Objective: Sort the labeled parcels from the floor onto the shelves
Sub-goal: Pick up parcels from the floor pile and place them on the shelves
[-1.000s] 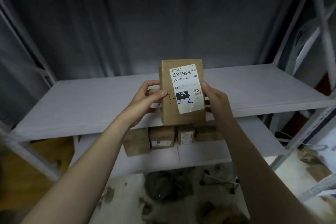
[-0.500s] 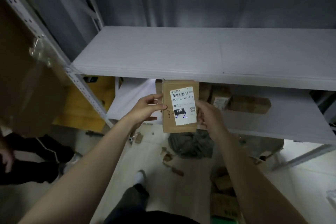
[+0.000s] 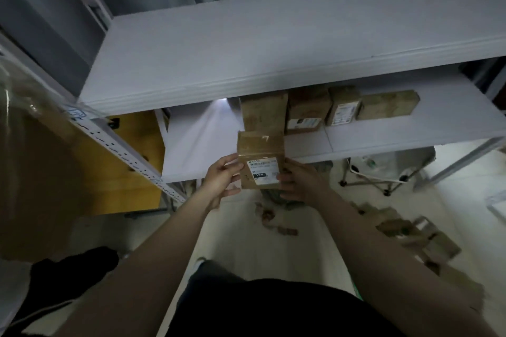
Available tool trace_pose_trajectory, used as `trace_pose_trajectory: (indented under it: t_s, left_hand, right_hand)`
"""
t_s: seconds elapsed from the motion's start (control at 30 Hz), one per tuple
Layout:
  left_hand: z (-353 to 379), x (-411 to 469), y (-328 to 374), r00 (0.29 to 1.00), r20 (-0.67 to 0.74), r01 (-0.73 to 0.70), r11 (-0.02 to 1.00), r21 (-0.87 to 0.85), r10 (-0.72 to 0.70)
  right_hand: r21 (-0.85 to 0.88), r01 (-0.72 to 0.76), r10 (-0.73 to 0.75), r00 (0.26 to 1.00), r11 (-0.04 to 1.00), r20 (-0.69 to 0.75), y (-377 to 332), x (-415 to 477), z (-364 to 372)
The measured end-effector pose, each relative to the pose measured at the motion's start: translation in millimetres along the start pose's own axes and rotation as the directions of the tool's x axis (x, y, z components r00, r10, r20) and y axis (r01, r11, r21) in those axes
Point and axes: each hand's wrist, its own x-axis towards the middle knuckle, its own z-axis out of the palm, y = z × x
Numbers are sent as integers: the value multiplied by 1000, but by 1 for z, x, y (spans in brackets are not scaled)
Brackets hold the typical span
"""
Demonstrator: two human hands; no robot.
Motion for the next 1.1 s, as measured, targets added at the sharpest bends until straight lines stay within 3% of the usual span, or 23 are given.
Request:
trace_pose_trajectory:
  t_s: [0.23,0.47,0.63,0.8,1.1]
  left_hand:
    - [-79,49,-1,995,3,104,994,-41,-104]
    - [-108,109,-15,990,29,141,989,-44,-140]
    - [-113,138,-19,991,61,122,991,-55,-119]
    - [-119,168,-5,997,13,74,996,-42,-73]
    - [-161,198,-1,987,-48,147,983,-112,-153]
  right_hand:
    - [336,-90,115,992,938,-56,15,74,107]
    - [492,-104,107,994,864,21,35,147,159]
    - [446,2,7,1000,895,-17,43,185,181]
    - [512,-18,35,999,859,-25,32,214,204]
    - [565,25,1,999,825,-45,-5,258,252]
